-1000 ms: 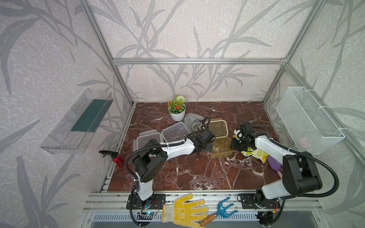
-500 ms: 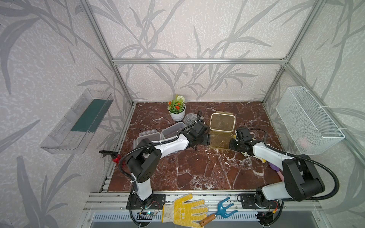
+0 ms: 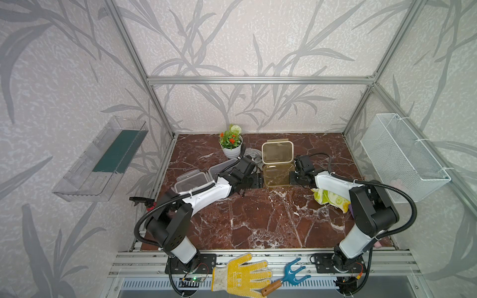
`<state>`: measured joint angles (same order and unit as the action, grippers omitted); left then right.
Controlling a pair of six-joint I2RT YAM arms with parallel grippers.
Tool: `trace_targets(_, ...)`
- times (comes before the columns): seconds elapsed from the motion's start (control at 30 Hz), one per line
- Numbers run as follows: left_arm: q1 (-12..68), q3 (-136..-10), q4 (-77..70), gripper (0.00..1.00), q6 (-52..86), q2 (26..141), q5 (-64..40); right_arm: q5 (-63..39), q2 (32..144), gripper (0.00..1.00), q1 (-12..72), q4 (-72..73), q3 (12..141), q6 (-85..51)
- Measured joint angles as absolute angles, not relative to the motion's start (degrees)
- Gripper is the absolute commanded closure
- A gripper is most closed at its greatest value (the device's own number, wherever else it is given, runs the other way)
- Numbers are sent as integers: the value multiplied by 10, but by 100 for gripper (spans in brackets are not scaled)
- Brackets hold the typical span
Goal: Wipe the insides of the lunch boxes
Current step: Adjust the lunch box at the center of the board.
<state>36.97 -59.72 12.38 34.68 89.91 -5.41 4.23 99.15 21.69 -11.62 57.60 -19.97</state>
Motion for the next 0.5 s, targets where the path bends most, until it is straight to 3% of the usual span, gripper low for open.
trace_targets(0.5, 369, -575, 149, 12, 340, 797, -27, -20, 1000, 95, 233, -199, 609, -117)
